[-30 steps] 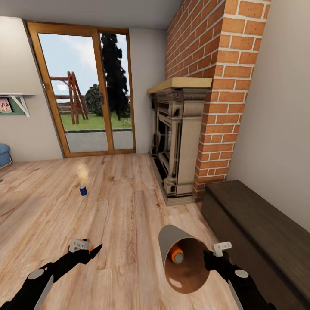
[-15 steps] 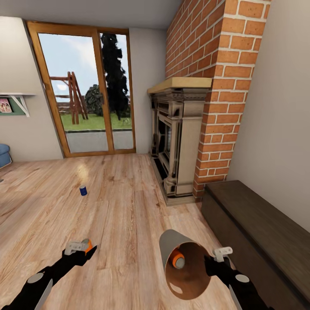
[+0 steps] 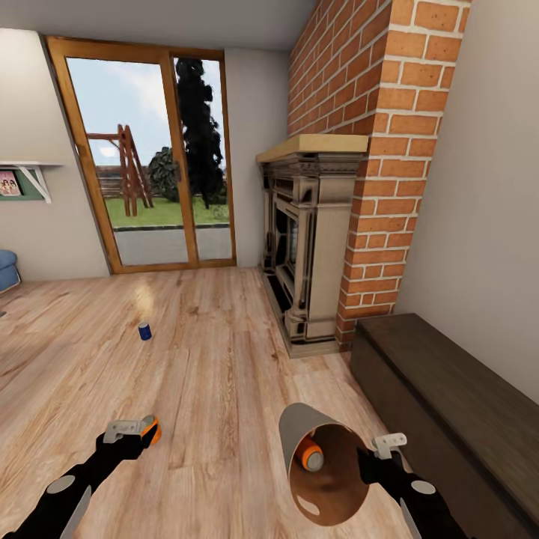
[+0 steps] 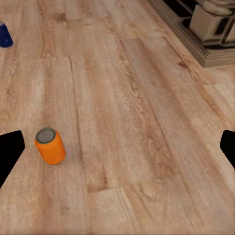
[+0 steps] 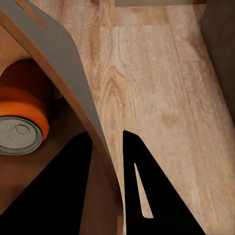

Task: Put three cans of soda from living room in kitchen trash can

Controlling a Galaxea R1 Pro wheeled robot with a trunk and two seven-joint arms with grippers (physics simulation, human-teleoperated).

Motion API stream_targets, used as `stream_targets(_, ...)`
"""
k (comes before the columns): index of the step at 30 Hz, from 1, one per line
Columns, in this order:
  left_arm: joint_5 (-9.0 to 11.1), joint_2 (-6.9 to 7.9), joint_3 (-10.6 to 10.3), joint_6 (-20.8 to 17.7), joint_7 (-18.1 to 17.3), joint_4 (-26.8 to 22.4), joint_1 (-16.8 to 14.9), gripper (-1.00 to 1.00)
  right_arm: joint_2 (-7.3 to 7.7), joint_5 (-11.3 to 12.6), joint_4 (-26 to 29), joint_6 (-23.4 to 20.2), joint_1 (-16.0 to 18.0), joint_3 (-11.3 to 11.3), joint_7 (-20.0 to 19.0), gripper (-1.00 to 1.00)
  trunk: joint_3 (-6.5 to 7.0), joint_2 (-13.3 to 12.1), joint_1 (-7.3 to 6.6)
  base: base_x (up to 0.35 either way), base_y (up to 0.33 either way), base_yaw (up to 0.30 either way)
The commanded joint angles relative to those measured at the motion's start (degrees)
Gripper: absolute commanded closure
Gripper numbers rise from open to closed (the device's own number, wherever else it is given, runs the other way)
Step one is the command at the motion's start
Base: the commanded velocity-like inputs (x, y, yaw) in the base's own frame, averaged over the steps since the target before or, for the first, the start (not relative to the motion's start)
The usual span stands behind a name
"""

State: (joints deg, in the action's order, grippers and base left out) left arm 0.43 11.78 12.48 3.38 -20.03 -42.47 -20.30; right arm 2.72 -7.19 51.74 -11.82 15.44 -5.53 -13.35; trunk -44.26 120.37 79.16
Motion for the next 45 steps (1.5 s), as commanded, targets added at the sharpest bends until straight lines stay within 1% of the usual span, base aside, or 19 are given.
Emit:
stream_targets(1,-0.03,0.0,-0.02,0.0,0.11,0.01,0.0,-1.0,-0.01,0.45,0.07,0.02,0.03,-0.01,-0.16,1.0,0.01,0.0,0.0,0.014,0.0,0.0)
stream_targets(5,-0.22,0.0,-0.07,-0.04,0.33,0.01,0.0,-1.0,0.03,0.43,0.0,1.09,0.03,-0.03,-0.12,1.0,0.01,0.0,0.0,0.1,0.0,0.0)
stream_targets(9,-0.32,0.0,-0.1,-0.07,0.44,0.01,0.0,-1.0,0.05,0.42,-0.94,3.86,0.03,-0.06,-0.06,1.0,0.01,0.0,0.0,0.251,0.0,0.0)
stream_targets(15,-0.41,0.0,-0.17,-0.04,0.5,0.11,0.0,-1.0,0.08,0.42,-1.7,4.87,0.03,-0.07,-0.02,1.0,0.01,0.0,0.0,0.305,0.0,0.0)
stream_targets(19,-0.43,0.0,-0.18,-0.04,0.47,0.93,0.0,-1.0,0.09,0.42,-1.93,5.08,0.03,-0.02,-0.01,1.0,0.01,0.0,0.0,0.321,0.0,0.0)
stream_targets(29,-0.43,0.0,-0.18,0.04,0.5,1.22,0.0,-1.0,0.01,0.37,-2.07,5.19,0.03,0.07,-0.01,1.0,0.01,0.0,0.0,0.324,0.0,0.0)
stream_targets(36,-0.43,0.0,-0.18,0.05,0.51,1.29,0.0,-1.0,-0.39,0.23,-2.08,5.05,0.03,0.16,0.41,1.0,0.01,0.0,0.0,0.294,0.0,0.004)
stream_targets(45,-0.44,-0.03,-0.24,0.05,0.52,1.33,0.0,-1.0,-0.95,0.42,-2.07,4.5,0.03,0.61,1.02,1.0,-0.12,0.0,0.0,0.214,0.0,0.154)
